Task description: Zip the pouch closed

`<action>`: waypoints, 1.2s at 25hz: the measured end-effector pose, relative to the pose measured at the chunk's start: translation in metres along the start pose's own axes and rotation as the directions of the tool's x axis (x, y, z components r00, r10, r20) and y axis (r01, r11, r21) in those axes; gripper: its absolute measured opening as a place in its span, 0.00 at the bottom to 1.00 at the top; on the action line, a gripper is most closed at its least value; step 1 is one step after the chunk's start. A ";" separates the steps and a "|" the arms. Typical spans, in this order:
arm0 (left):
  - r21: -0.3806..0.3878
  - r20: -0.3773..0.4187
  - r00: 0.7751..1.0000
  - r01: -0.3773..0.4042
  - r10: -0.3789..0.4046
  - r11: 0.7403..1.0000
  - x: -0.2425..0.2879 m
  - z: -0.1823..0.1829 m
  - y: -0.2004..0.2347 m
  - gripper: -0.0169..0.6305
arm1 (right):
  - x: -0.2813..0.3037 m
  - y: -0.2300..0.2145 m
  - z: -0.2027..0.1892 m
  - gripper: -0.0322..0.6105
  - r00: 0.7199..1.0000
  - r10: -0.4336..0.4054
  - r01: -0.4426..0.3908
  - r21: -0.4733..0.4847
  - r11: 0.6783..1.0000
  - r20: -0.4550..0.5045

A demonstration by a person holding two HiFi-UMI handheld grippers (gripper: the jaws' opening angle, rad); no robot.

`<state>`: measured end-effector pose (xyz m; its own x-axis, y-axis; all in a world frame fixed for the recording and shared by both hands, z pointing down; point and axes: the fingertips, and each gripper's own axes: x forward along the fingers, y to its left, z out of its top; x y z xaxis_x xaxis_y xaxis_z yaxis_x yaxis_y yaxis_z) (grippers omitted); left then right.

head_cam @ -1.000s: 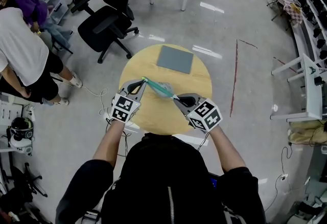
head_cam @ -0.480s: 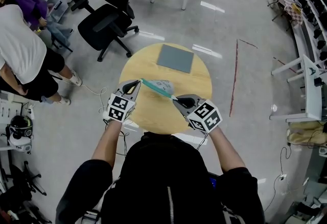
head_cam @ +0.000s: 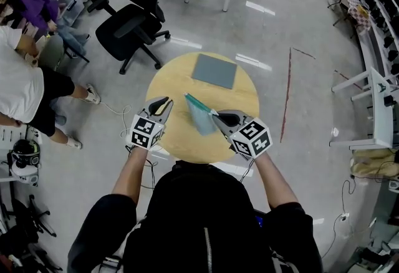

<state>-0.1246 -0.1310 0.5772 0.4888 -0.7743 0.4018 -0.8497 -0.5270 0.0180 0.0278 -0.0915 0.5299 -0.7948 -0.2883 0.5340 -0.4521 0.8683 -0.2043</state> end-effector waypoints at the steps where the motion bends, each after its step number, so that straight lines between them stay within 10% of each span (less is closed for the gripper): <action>1: -0.005 0.004 1.000 -0.001 0.001 1.000 0.000 0.002 -0.001 0.13 | -0.001 -0.003 0.000 0.06 1.000 -0.005 0.005 0.004 1.000 0.003; 30: 0.028 0.160 0.987 -0.034 0.029 0.999 -0.005 0.076 0.000 0.03 | -0.014 -0.066 0.043 0.07 0.922 -0.257 0.251 0.058 0.966 0.289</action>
<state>-0.1115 -0.1535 0.5055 0.4897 -0.8352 0.2504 -0.8596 -0.5105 -0.0215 0.0511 -0.1622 0.5006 -0.7337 -0.6058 0.3076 -0.6599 0.7432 -0.1105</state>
